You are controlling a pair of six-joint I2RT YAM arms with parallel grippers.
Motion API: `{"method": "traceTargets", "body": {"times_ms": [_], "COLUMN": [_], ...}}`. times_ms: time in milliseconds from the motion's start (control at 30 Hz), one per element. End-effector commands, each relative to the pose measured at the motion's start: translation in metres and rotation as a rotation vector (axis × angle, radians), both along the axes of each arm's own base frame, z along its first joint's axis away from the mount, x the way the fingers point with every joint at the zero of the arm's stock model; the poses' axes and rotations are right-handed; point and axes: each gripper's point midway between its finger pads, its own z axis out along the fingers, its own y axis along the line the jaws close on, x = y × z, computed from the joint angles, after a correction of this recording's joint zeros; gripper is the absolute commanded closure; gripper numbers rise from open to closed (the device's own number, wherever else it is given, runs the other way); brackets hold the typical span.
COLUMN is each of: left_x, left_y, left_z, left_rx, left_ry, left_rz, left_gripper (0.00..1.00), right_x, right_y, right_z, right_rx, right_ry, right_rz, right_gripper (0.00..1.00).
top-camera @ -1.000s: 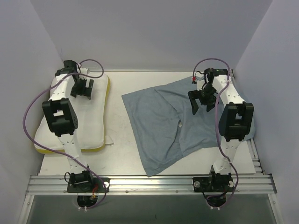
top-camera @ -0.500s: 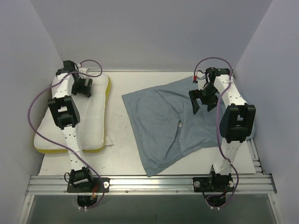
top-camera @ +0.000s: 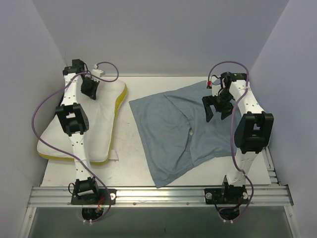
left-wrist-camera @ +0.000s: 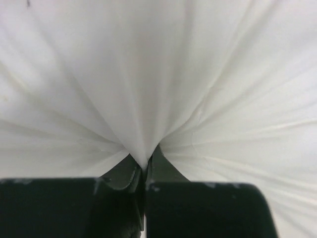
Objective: Put the pillow into the pillowcase
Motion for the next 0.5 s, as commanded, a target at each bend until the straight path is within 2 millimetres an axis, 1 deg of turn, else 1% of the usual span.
{"method": "traceTargets", "body": {"times_ms": [0,33,67,133,167,200,233,267,300,333,367,400,433,467], "left_x": [-0.028,-0.033,-0.042,-0.05,-0.06,-0.066,-0.073,-0.089,-0.096,-0.103,-0.114,-0.131,-0.142,-0.155], "left_y": [-0.105,-0.111,-0.141,-0.154,-0.156,-0.161,-0.162,-0.158,-0.161,-0.158,-0.157,-0.155,-0.156,-0.156], "left_z": [0.035,0.041,0.061,0.078,0.096,0.107,0.115,0.127,0.134,0.136,0.152,0.138,0.138,0.147], "left_rx": [-0.129,-0.124,-0.141,-0.165,-0.188,-0.229,-0.233,-0.253,-0.281,-0.294,-0.29,-0.32,-0.324,-0.323], "left_ry": [0.014,-0.002,-0.035,-0.087,-0.116,-0.142,-0.162,-0.148,-0.164,-0.151,-0.181,-0.12,-0.11,-0.119], "left_rz": [-0.427,-0.515,-0.6,-0.684,-0.702,-0.723,-0.77,-0.78,-0.801,-0.785,-0.795,-0.79,-0.803,-0.808], "left_gripper": [1.0,1.0,1.0,1.0,1.0,1.0,1.0,1.0,1.0,1.0,1.0,1.0,1.0,1.0], "right_x": [-0.017,-0.018,-0.019,-0.019,-0.02,-0.019,-0.015,-0.014,-0.011,-0.005,-0.003,-0.003,0.003,0.002], "right_y": [0.012,0.017,0.02,0.024,0.027,0.029,0.031,0.035,0.037,0.041,0.048,0.054,0.059,0.071], "right_z": [0.02,0.021,0.022,0.023,0.025,0.026,0.028,0.028,0.03,0.03,0.03,0.027,0.024,0.021], "right_rx": [0.077,0.109,0.12,0.145,0.168,0.177,0.184,0.19,0.192,0.192,0.191,0.184,0.179,0.168], "right_ry": [0.02,0.02,0.021,0.015,0.012,0.003,-0.022,-0.031,-0.05,-0.079,-0.094,-0.097,-0.124,-0.132], "right_rz": [-0.029,-0.027,-0.028,-0.029,-0.027,-0.023,-0.023,-0.015,-0.013,-0.005,0.014,0.025,0.038,0.074], "right_gripper": [0.14,0.14,0.15,0.16,0.18,0.2,0.22,0.27,0.3,0.34,0.4,0.44,0.48,0.53]}}
